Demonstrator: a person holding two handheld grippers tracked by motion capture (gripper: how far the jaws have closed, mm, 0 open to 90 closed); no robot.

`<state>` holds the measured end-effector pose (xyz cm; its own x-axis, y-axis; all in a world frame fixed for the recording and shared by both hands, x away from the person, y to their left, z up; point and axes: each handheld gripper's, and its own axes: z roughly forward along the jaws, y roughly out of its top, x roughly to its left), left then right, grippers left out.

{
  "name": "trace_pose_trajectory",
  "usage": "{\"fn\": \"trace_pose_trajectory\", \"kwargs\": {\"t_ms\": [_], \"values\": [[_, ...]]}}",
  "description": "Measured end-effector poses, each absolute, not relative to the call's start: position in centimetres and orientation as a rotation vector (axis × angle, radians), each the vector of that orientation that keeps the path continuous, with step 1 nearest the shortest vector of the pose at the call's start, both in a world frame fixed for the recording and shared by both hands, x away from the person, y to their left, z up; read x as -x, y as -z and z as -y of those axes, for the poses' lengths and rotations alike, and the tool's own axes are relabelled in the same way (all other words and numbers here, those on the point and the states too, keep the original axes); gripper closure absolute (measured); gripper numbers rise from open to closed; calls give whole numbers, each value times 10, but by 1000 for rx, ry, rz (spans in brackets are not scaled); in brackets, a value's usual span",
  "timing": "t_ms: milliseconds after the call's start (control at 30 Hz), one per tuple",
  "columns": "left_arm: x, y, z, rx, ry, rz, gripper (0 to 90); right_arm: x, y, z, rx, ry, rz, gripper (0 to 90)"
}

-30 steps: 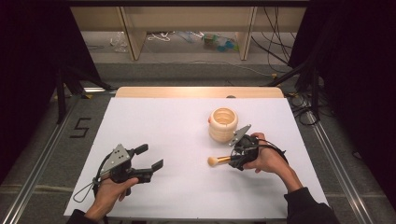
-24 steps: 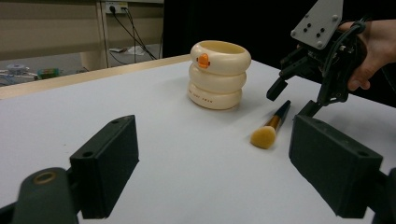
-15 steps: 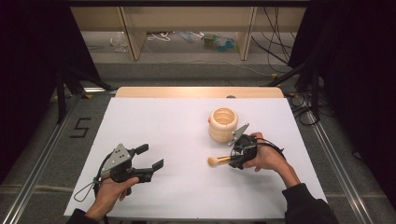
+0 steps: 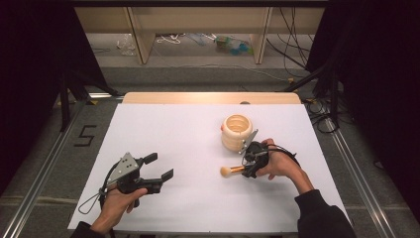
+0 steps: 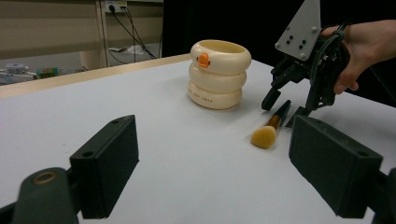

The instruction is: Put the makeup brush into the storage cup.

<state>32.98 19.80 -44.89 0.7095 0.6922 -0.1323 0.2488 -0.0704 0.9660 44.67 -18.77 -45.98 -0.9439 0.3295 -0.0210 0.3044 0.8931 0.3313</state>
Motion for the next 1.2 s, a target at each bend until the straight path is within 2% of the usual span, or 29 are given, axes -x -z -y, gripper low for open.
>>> {"fn": "trace_pose_trajectory", "kwargs": {"t_ms": [767, 900, 1167, 1200], "values": [[-330, 449, -199, -1643, -433, -770, 159, -454, 459, 182, -512, -453, -3031, 518], [-330, 449, -199, -1639, -431, -769, 160, -453, 457, 183, -511, -417, -3027, 574], [-329, 448, -199, -1643, -435, -773, 160, -452, 457, 181, -485, -394, -3033, 626], [-329, 448, -199, -1643, -436, -773, 160, -451, 456, 181, -463, -375, -3042, 657]]}}
